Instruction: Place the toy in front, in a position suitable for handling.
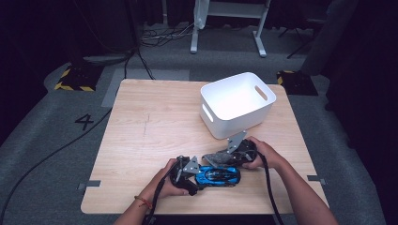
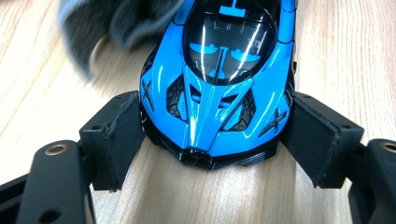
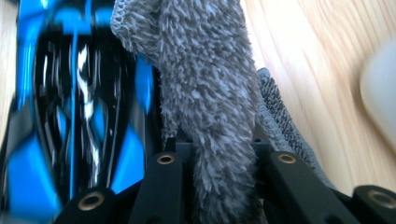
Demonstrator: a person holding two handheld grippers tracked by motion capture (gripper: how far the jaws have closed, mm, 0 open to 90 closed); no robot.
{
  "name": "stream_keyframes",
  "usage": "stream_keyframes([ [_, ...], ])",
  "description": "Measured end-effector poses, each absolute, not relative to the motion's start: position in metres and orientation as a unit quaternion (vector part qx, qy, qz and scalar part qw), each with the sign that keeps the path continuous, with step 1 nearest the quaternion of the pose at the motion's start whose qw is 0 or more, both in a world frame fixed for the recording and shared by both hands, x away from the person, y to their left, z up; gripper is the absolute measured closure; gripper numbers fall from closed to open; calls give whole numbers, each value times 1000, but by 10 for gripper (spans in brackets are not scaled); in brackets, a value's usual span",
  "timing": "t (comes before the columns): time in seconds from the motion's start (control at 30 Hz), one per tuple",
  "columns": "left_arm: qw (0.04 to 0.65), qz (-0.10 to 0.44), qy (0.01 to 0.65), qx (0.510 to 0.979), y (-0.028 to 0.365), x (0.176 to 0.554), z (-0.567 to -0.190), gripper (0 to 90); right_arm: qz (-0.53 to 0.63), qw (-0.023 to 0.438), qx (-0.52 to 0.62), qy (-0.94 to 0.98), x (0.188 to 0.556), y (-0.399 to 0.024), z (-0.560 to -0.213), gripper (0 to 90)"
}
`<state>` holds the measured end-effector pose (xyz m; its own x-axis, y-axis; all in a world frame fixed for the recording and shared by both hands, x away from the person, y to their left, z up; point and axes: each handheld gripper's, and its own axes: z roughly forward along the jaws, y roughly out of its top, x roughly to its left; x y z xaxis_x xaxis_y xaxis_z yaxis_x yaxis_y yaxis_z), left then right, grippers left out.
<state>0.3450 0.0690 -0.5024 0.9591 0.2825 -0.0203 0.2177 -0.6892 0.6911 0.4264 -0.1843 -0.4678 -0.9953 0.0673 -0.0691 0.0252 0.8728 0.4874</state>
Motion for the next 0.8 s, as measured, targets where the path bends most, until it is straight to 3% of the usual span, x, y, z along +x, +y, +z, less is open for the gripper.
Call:
stream_keyframes([
  [0.27, 370, 43, 136, 918, 69, 345, -502, 234, 266, 34, 71, 961, 418, -233, -471, 739],
  [0.47, 371, 42, 132, 918, 69, 345, -502, 238, 272, 58, 112, 954, 410, -258, -467, 742],
  [0.7, 370, 41, 132, 919, 69, 345, -502, 252, 318, 92, 139, 933, 416, -231, -460, 741],
  [0.8, 371, 42, 132, 918, 69, 345, -502, 252, 326, 69, 139, 933, 423, -214, -464, 738],
])
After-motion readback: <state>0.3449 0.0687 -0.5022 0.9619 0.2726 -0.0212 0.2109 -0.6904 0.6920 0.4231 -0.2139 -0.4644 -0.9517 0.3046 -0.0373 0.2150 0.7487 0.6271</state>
